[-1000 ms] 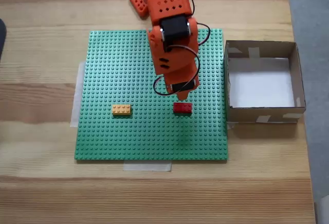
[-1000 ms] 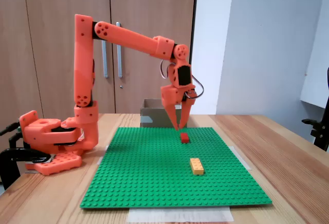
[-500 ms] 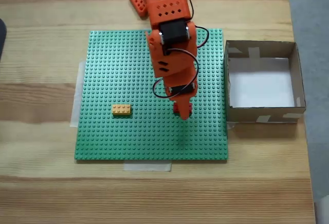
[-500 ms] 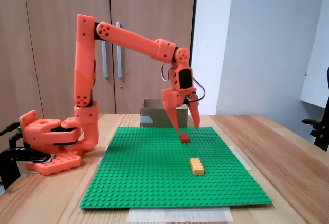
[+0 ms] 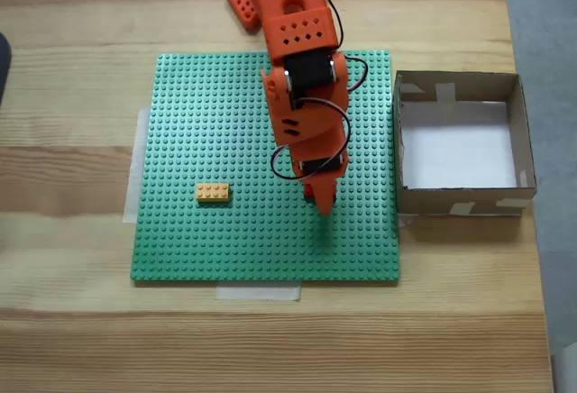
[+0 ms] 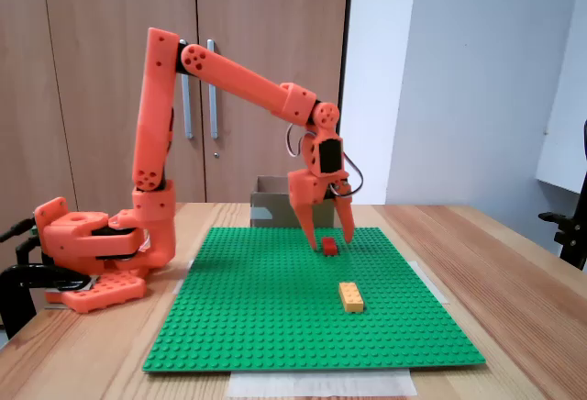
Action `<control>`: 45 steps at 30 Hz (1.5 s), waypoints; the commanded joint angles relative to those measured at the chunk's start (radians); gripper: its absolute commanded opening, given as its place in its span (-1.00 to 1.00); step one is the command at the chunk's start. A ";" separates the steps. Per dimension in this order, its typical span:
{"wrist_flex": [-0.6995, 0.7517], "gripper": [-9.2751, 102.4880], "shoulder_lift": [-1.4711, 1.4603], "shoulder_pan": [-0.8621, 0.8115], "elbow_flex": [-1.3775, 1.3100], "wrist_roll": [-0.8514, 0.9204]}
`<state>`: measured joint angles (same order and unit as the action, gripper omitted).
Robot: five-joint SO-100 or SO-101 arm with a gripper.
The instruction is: Pick the red lego block and put it in the box.
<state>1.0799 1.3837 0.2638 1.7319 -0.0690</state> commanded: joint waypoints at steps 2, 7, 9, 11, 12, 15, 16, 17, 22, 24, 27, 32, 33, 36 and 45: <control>-0.008 -0.40 0.006 0.005 -0.005 0.002; -0.031 -0.48 0.018 0.005 0.015 0.012; -0.040 -0.54 0.020 0.005 0.021 0.017; -0.041 -0.55 0.023 0.005 0.025 0.021; -0.046 -0.56 0.025 0.005 0.025 0.025; -0.061 -0.61 0.028 0.000 0.031 0.035; -0.063 -0.62 0.029 0.000 0.032 0.038; -0.063 -0.63 0.031 0.000 0.032 0.040; -0.063 -0.73 0.038 0.000 0.034 0.055; -0.061 -0.78 0.044 0.000 0.034 0.061; -0.057 -0.85 0.067 0.000 0.035 0.072; -0.054 -0.85 0.178 -0.021 0.071 0.083; -0.054 -0.85 0.207 -0.026 0.080 0.084; -0.026 -0.85 0.295 -0.028 0.098 0.089; 0.126 -0.85 0.525 0.028 0.098 0.094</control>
<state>1.1628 1.8178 0.2700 1.8362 0.0169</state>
